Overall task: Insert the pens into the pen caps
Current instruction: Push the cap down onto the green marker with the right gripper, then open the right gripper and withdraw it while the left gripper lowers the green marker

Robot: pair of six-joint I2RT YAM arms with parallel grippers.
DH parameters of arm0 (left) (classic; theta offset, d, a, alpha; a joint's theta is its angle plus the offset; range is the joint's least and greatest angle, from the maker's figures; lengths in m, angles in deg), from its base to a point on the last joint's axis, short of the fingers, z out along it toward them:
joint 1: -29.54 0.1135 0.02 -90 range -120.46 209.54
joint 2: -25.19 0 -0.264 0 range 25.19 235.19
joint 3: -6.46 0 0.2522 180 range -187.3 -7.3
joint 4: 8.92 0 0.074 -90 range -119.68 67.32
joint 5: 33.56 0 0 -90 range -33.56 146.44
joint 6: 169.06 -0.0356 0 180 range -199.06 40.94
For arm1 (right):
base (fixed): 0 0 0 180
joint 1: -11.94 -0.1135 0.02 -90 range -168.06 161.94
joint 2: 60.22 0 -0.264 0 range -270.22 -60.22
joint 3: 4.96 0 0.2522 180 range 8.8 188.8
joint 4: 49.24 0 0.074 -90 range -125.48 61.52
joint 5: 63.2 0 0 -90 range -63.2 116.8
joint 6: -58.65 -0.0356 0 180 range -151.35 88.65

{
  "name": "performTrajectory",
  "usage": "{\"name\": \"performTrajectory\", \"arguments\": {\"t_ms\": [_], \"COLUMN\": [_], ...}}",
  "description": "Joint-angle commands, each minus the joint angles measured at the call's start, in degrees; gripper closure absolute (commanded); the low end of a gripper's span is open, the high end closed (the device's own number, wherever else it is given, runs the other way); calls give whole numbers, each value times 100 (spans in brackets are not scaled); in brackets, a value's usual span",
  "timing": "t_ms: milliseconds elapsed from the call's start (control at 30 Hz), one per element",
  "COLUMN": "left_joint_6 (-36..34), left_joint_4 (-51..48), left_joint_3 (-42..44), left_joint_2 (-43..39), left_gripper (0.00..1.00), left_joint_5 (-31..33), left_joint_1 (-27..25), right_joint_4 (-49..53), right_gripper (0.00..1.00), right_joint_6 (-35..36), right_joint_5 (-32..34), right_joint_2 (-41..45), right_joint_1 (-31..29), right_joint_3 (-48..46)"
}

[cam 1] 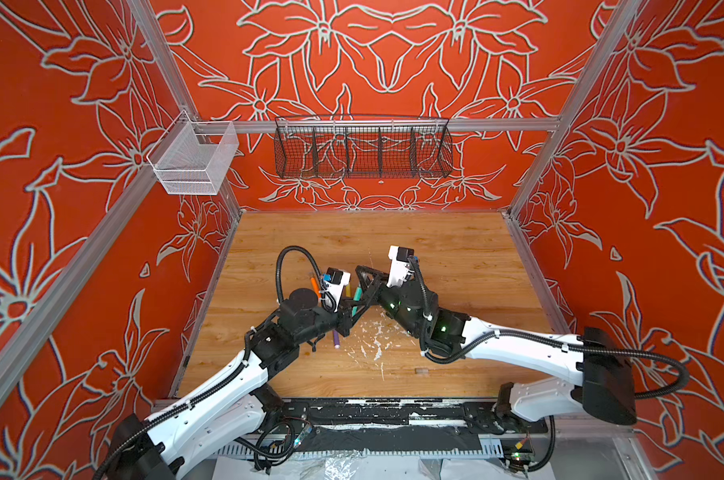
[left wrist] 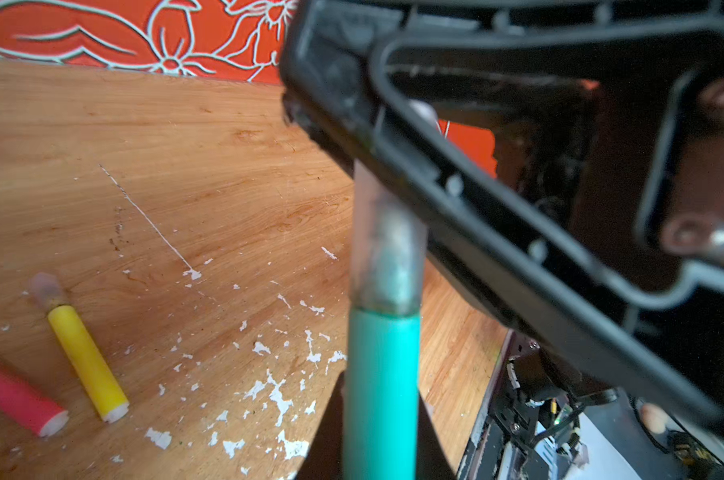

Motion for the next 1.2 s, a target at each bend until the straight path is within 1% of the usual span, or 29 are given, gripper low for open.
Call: {"name": "performTrajectory", "arguments": {"t_ms": [0,133,233,300,367,433,467,500,567,600,633,667,767,833,967,1067,1167], "left_joint_6": [726,844,736,591,472,436,412,396,395,386,372,354,481,739,1213,1582,1793], "left_joint_4": [1567,1664,1720,1682,1577,1392,1327,1230,934,741,578,453,-21,-419,-947,-1504,-1880], "left_joint_3": [-838,-990,-962,-964,-973,-960,-943,-921,-886,-856,-797,-739,-586,-614,-846,-1320,-1810], "left_joint_2": [291,482,480,466,464,477,484,496,513,509,499,487,508,643,1491,2277,3061], "left_gripper": [100,100,100,100,100,100,100,100,100,100,100,100,100,100,100,100,100], "left_joint_5": [1349,1091,1196,1211,1224,1264,1251,1223,1350,1531,1764,1995,2972,3347,3545,3731,3872], "left_joint_1": [686,893,956,967,967,967,960,954,849,739,580,415,-216,-509,-843,-1002,-1045], "right_joint_4": [929,420,216,234,566,1196,1437,1770,2414,2693,2906,3082,3690,4057,4611,4617,4472], "right_gripper": [100,100,100,100,100,100,97,92,84,78,71,66,57,54,50,46,46], "right_joint_6": [-125,-108,-128,-111,-74,30,92,191,333,421,534,617,713,849,1131,1337,1391], "right_joint_5": [-1868,-2115,-2285,-2272,-2071,-1620,-1447,-1262,-962,-803,-660,-531,-268,26,512,868,888], "right_joint_2": [-59,10,87,172,352,682,852,1052,1485,1729,1970,2183,2822,3134,3391,3368,3111], "right_joint_1": [-1138,-1228,-1266,-1299,-1291,-1262,-1223,-1141,-888,-717,-540,-368,351,801,1545,2148,2896], "right_joint_3": [-547,-786,-878,-913,-880,-773,-728,-662,-508,-449,-430,-432,-491,-578,-784,-1123,-1457]}}
